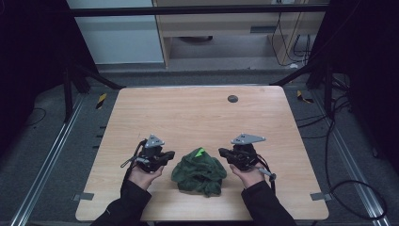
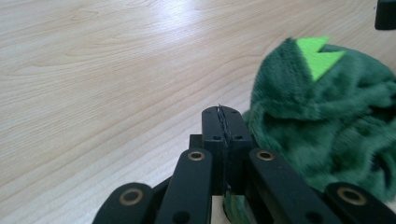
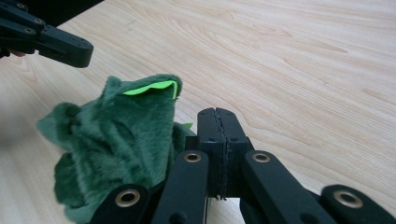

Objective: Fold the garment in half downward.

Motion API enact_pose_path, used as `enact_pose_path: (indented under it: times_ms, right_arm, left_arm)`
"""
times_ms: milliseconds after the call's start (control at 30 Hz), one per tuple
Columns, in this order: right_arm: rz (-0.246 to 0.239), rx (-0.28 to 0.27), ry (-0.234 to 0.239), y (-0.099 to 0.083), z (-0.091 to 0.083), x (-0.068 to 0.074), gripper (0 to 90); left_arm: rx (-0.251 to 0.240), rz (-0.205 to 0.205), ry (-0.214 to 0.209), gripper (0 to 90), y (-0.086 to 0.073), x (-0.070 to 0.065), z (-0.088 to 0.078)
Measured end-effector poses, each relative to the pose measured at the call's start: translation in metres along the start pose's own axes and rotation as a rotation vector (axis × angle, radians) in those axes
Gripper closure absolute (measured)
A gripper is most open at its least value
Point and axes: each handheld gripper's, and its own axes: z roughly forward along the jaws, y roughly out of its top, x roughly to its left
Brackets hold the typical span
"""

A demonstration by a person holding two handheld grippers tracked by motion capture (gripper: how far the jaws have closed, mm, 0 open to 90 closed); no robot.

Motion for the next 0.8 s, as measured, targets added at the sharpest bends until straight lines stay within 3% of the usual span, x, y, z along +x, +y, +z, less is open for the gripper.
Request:
enact_pose_path:
  times_ms: [233, 400, 800]
  right_arm:
    - [0.012, 0.032, 0.009, -0.006, 0.017, -0.003, 90.0]
    - [0.015, 0.048, 0.017, -0.010, 0.024, -0.003, 90.0]
    - [0.007, 0.050, 0.073, -0.013, 0.024, 0.009, 90.0]
  left_arm:
    - [0.019, -0.016, -0.021, 90.0, 0.001, 0.003, 0.020]
    - [0.043, 0.008, -0.061, 90.0, -0.001, 0.000, 0.031]
    - [0.038, 0.033, -0.119, 89.9, -0.003, -0.009, 0.025]
